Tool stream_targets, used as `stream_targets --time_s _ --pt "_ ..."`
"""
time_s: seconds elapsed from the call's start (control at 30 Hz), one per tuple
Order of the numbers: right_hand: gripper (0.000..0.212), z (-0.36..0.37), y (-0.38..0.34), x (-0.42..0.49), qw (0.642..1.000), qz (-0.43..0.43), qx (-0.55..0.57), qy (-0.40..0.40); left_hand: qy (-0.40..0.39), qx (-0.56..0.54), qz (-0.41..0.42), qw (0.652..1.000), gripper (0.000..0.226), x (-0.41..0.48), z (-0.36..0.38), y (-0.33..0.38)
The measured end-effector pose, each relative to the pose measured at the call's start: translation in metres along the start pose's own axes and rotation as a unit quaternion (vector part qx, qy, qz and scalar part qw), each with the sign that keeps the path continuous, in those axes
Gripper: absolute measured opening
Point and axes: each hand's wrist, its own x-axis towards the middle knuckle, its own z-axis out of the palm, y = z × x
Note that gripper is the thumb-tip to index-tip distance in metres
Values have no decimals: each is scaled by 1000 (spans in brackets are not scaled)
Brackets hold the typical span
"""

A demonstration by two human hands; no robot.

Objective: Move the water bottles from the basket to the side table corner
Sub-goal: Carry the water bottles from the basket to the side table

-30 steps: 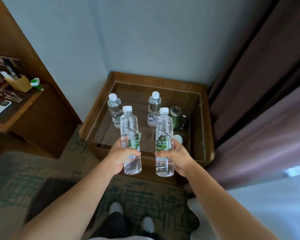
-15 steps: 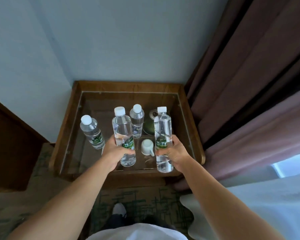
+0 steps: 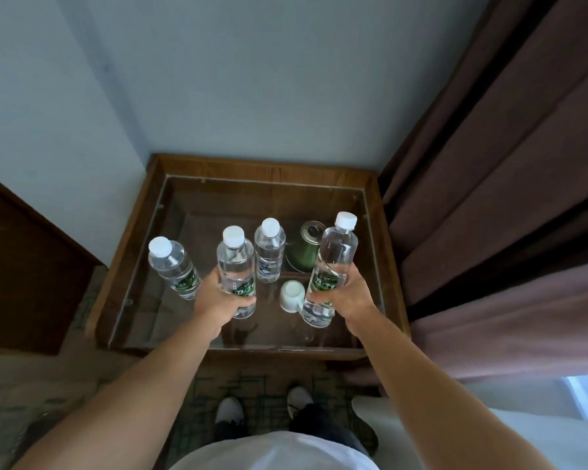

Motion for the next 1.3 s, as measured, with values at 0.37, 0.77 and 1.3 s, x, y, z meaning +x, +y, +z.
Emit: stream_targets --time_s 0.37,0.77,1.3 --pt "84 -13 4 59 997 -39 -65 16 141 21 -60 988 78 -18 27 -32" --pt "81 -43 17 74 991 -43 -114 56 202 -136 -74 967 73 -32 49 -53" --pt "81 -42 52 72 984 -60 -150 71 142 -68 -49 986 64 -22 47 -60"
